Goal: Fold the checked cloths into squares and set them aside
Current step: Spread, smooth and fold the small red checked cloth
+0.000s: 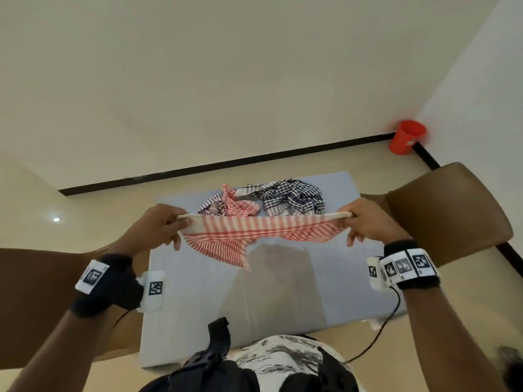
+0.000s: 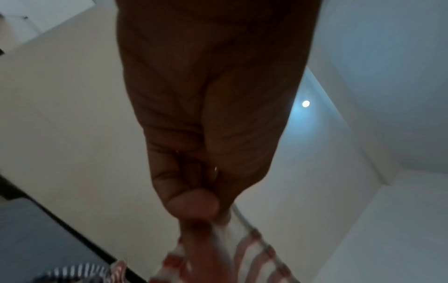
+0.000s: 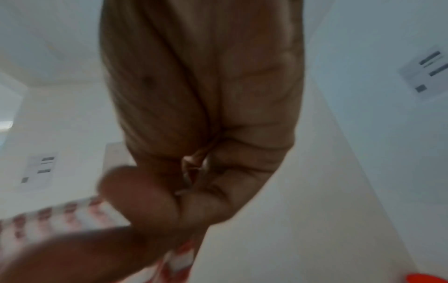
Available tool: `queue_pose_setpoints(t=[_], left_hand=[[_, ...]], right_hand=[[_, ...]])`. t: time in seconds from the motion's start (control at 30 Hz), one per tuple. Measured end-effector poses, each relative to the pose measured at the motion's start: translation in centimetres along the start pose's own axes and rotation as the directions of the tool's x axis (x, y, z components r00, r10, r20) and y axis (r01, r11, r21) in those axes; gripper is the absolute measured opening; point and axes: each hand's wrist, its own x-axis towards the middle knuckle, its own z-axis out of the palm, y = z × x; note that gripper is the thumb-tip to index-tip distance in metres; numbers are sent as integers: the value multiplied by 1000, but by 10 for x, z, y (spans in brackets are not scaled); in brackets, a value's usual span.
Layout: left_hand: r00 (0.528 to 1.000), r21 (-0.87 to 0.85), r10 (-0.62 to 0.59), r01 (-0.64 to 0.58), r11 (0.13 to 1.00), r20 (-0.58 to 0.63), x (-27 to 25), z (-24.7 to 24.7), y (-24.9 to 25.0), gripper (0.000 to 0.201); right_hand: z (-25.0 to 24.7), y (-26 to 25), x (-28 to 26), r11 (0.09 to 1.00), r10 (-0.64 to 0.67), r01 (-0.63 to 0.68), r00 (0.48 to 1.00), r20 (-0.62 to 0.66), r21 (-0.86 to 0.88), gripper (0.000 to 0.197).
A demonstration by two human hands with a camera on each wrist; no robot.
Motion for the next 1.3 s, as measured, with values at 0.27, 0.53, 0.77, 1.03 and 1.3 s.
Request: queue_pose_setpoints(t=[0.27,0.53,0.77,1.03,1.3], left_hand=[[943,-398,-111,-25,917,-315,121,24,26,24],[767,-273,-23,-201,941,-642,104,58,49,22],[890,-142,37,-113,984,-454,26,140,-22,14],[990,278,40,-1,961,-136,25,247,-102,35],[980,362,11,-85,928,200,3,308,-90,25]], right_hand=[[-16,22,128,926,42,125,904,-425,356,25],[-5,26,103,868,-213,448,726,-653,215,29],[67,120,73,882,-295,438,799,-525,171,40],[159,228,79,1000,-8,13,981,-193,23,26],[193,279,32,979,122,-119,992,10,-168,25]])
